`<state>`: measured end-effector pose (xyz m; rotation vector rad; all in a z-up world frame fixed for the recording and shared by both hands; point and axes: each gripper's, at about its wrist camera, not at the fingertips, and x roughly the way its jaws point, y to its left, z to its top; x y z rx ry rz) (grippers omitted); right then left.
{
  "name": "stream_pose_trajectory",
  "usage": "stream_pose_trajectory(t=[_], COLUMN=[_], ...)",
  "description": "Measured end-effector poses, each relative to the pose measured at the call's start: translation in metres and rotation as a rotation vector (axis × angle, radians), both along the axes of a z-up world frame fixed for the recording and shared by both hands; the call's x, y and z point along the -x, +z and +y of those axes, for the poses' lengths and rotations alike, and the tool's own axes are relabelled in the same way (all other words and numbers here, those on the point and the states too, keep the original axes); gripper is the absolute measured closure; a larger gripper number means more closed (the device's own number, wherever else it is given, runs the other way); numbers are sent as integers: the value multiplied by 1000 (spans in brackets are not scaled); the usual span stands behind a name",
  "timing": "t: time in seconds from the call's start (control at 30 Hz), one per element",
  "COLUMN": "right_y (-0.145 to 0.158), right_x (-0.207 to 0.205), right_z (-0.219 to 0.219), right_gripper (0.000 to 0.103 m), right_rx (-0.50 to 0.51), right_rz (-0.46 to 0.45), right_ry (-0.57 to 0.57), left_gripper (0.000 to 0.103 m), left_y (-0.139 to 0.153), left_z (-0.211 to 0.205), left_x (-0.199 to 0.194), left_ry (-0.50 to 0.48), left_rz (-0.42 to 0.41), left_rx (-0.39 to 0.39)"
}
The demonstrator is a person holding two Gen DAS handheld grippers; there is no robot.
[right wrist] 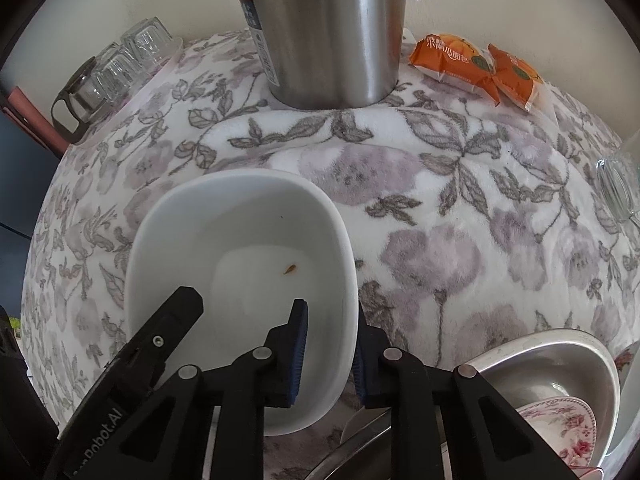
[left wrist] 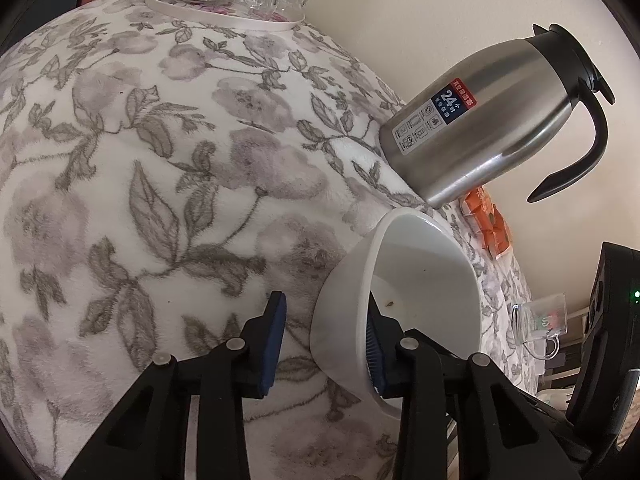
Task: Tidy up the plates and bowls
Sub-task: 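Lift the square white bowl with both grippers and carry it over the basin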
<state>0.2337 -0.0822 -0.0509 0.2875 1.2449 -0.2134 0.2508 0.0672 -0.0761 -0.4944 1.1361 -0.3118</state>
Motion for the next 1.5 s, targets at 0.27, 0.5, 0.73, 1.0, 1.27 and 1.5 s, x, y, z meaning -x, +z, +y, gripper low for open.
stream_pose_trajectory(t=[0.27, 0.5, 0.73, 1.0, 1.27, 1.5], right_y=[-2, -1, 5, 12, 32, 61], right_x=[-1, 1, 3, 3, 5, 18], right_z=[-1, -2, -1, 6, 12, 11], right_gripper=[89, 91, 92, 92, 92, 91], right_rx=[6, -8, -22, -11, -26, -28], right_rz=[14, 7, -17, -43, -92, -162], right_ry=[-6, -16, -23, -10, 9, 10], left_gripper=[67, 80, 81, 82, 81, 82], left_y=[-5, -5, -4, 1, 21, 51], left_z=[0, -2, -1, 2, 11, 12], left_x=[1, 0, -1, 1, 3, 10], left_ry=[6, -3, -10, -9, 3, -11], left_rz=[8, -4, 2, 7, -38, -104], left_rx=[15, 60, 63, 56, 55, 65])
